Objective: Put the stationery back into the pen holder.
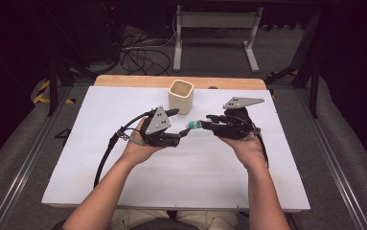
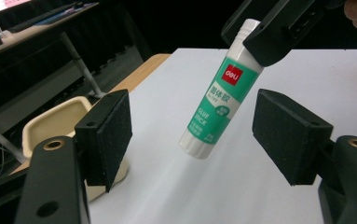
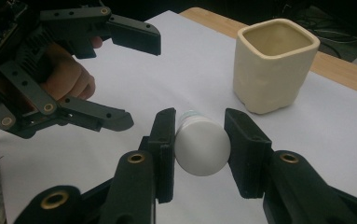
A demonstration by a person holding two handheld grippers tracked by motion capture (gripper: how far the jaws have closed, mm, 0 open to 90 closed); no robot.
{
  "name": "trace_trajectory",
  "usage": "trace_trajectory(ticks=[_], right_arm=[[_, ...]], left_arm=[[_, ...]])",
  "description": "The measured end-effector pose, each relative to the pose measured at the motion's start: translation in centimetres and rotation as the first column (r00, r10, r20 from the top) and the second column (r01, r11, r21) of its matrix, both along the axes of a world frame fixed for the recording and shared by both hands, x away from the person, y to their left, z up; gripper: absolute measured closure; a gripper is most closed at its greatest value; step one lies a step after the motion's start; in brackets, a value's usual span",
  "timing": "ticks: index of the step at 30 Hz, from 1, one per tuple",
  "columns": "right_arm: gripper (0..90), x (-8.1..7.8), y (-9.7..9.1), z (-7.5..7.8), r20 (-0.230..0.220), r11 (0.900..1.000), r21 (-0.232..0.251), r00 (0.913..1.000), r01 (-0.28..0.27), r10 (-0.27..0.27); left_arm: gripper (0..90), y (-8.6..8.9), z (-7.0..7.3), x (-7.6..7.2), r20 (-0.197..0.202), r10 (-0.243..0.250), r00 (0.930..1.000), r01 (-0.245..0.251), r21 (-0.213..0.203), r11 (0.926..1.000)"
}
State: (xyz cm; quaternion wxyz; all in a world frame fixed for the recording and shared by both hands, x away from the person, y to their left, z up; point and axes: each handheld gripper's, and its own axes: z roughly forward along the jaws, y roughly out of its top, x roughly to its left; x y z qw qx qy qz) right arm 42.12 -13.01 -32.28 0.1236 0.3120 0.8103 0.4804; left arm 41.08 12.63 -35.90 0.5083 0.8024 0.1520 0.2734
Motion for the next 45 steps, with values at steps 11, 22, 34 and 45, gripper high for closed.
trace_trajectory(ticks=[11, 22, 34, 45], right_arm=[[65.9, 0.1, -0.1, 0.0, -0.004, 1.0000, 0.003, 1.0000, -0.001, 0.001], [66.0, 0.0, -0.1, 0.0, 0.000, 0.9999, 0.007, 1.0000, -0.010, 0.010], [66.0, 0.1, 0.0, -0.1, -0.005, 0.9999, 0.003, 0.9999, -0.014, 0.014], [66.0, 0.1, 0.1, -0.2, -0.011, 0.9999, -0.003, 0.9999, -0.011, 0.011]], left_arm=[[34.8, -1.8, -0.6, 0.4, 0.009, -0.032, 0.9994, 0.031, 0.057, 0.9979], [40.7, -3.4, -1.0, 0.6, 0.024, -0.064, 0.9977, 0.061, 0.088, 0.9942], [51.2, -4.2, -1.2, 0.5, 0.044, -0.075, 0.9962, 0.069, 0.123, 0.9900], [60.5, -4.6, -1.4, 0.6, 0.047, -0.074, 0.9962, 0.067, 0.132, 0.9890]])
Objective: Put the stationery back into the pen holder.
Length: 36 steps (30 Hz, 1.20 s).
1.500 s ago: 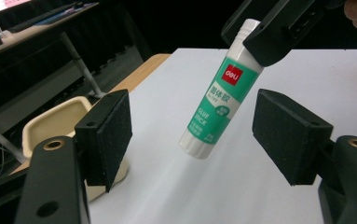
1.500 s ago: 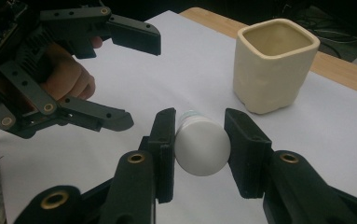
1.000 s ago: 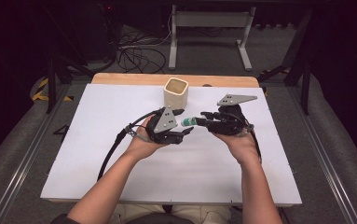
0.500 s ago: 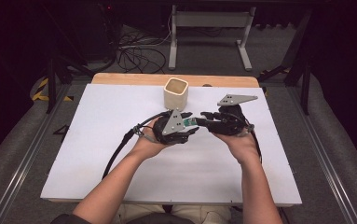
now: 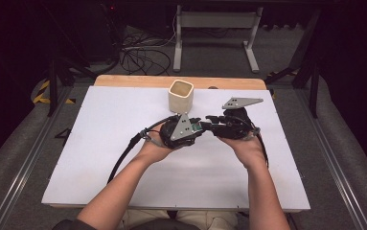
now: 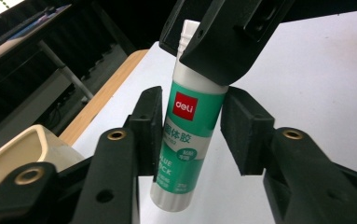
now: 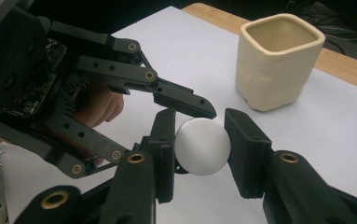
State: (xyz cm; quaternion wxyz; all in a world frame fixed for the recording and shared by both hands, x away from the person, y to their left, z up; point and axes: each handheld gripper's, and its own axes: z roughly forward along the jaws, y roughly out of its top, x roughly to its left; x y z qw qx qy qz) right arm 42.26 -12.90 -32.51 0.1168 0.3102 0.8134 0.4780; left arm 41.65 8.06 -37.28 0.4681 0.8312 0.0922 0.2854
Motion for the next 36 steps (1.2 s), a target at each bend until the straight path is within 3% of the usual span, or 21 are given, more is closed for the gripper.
trace_trajectory(ticks=[15, 18, 24, 36], right_arm=[[65.1, 0.2, -0.3, -0.1, 0.008, 0.9995, 0.031, 0.9999, -0.007, 0.007], [62.3, 0.2, -0.4, -0.1, 0.012, 0.9983, 0.057, 0.9999, -0.009, 0.009], [57.7, 0.4, -0.6, -0.2, 0.025, 0.9979, 0.064, 0.9997, -0.010, 0.008], [49.0, 0.2, -1.6, 0.1, 0.091, 0.9927, 0.120, 0.9956, 0.008, -0.019]], left_arm=[[64.9, -0.2, 0.0, -0.1, 0.010, -0.004, 0.9999, 0.004, -0.005, 1.0000], [65.2, -0.3, 0.0, -0.1, 0.009, -0.002, 1.0000, 0.002, -0.006, 1.0000], [65.3, -0.3, -0.1, 0.0, 0.003, -0.004, 1.0000, 0.004, -0.006, 1.0000], [65.4, 0.5, 0.3, 0.8, -0.023, 0.010, 0.9997, -0.011, -0.053, 0.9985]])
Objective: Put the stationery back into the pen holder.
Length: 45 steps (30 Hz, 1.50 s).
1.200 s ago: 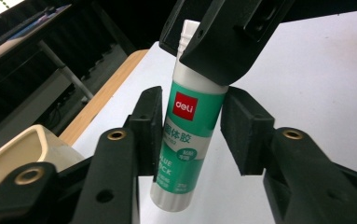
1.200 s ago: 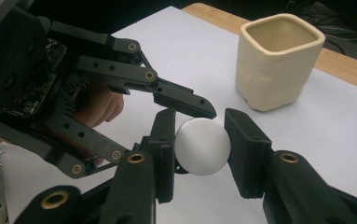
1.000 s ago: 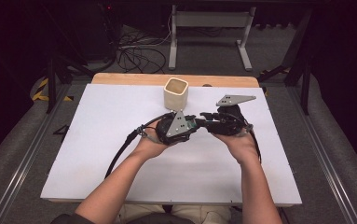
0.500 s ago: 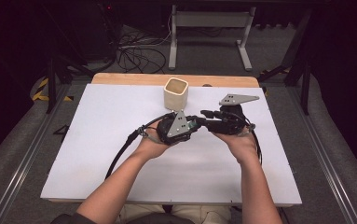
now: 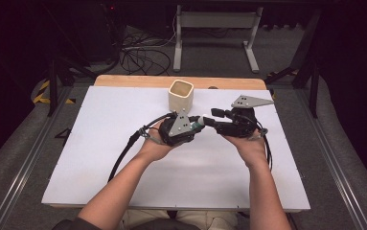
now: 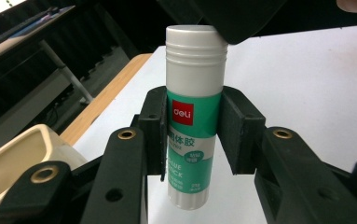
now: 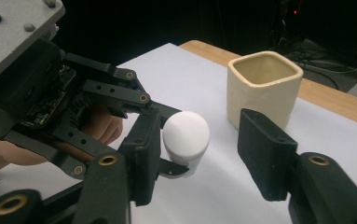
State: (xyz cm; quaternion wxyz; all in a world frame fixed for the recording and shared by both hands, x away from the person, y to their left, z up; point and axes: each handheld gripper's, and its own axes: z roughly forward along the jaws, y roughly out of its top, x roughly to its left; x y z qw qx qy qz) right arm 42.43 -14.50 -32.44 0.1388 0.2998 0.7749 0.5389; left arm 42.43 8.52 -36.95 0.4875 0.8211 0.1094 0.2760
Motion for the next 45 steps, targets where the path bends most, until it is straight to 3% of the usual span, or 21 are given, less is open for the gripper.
trace_trajectory(ticks=[13, 22, 38, 42, 45], right_arm=[[36.1, -0.2, -1.2, 0.0, 0.017, 0.9981, 0.054, 0.9994, 0.029, -0.030], [26.8, -0.7, -1.9, 0.1, 0.051, 0.9960, 0.069, 0.9969, 0.057, -0.060], [16.8, -0.9, -2.8, -0.2, 0.061, 0.9927, 0.090, 0.9945, 0.080, -0.086], [15.6, -0.9, -3.1, -0.2, 0.061, 0.9920, 0.097, 0.9943, 0.081, -0.087], [14.9, -0.9, -3.2, -0.2, 0.065, 0.9914, 0.105, 0.9942, 0.079, -0.086]], left_arm=[[65.4, 0.9, 0.6, 0.8, -0.016, 0.024, 0.9996, -0.025, -0.056, 0.9981], [65.4, 1.0, 1.6, 1.1, -0.009, 0.028, 0.9996, -0.028, -0.067, 0.9974], [65.4, 1.5, 2.4, 2.5, 0.002, 0.060, 0.9982, -0.059, -0.102, 0.9930], [65.4, 1.7, 2.5, 2.9, 0.000, 0.069, 0.9976, -0.068, -0.117, 0.9907], [65.4, 1.9, 2.7, 3.2, -0.013, 0.071, 0.9974, -0.072, -0.154, 0.9854]])
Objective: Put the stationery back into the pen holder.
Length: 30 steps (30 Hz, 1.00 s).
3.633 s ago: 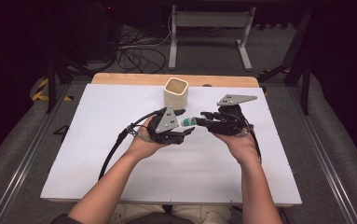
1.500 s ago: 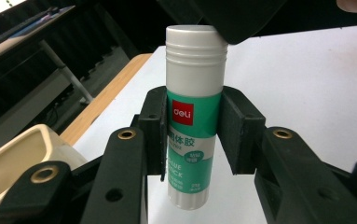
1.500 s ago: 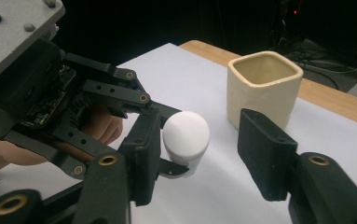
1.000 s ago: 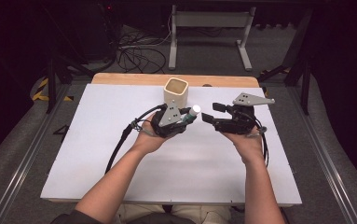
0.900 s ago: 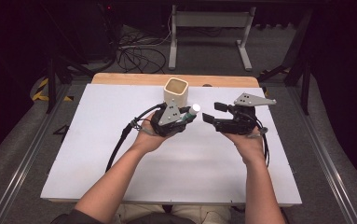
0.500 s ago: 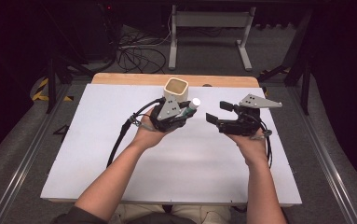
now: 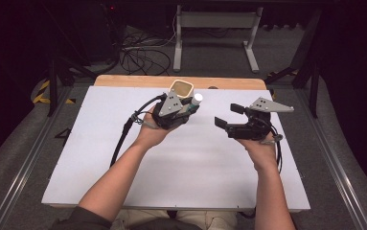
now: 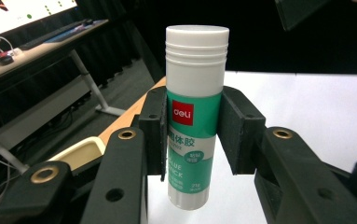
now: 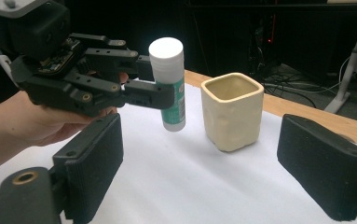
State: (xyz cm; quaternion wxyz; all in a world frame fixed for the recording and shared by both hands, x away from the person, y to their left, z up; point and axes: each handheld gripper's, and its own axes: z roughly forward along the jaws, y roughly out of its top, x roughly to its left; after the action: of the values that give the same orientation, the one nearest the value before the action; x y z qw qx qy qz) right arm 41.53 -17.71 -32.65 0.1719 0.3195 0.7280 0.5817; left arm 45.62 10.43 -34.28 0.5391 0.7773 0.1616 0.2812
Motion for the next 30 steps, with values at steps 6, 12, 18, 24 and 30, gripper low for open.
trace_trajectory(ticks=[6, 12, 18, 24, 30], right_arm=[[14.4, -0.1, -0.2, 0.0, 0.022, 0.9998, 0.016, 0.9997, -0.008, 0.007], [12.9, -0.3, -0.6, 0.0, 0.033, 0.9997, 0.025, 0.9995, -0.004, 0.003], [9.8, -0.3, -1.0, -0.2, 0.035, 0.9995, 0.033, 0.9994, 0.003, -0.004], [9.4, -0.3, -1.3, -0.3, 0.036, 0.9991, 0.042, 0.9993, 0.006, -0.008], [9.4, -0.3, -1.6, -0.4, 0.043, 0.9987, 0.050, 0.9990, 0.009, -0.011]], left_arm=[[65.4, 0.6, 0.2, 0.8, 0.003, 0.013, 0.9999, -0.013, -0.060, 0.9981], [65.4, 1.2, 0.3, 1.9, -0.011, 0.036, 0.9993, -0.037, -0.116, 0.9926], [65.4, 1.4, 0.1, 2.8, -0.007, 0.052, 0.9986, -0.052, -0.122, 0.9912], [65.4, 1.6, -0.2, 3.7, -0.001, 0.081, 0.9967, -0.080, -0.134, 0.9877], [65.4, 2.1, -0.7, 5.0, -0.010, 0.120, 0.9928, -0.120, -0.167, 0.9787]])
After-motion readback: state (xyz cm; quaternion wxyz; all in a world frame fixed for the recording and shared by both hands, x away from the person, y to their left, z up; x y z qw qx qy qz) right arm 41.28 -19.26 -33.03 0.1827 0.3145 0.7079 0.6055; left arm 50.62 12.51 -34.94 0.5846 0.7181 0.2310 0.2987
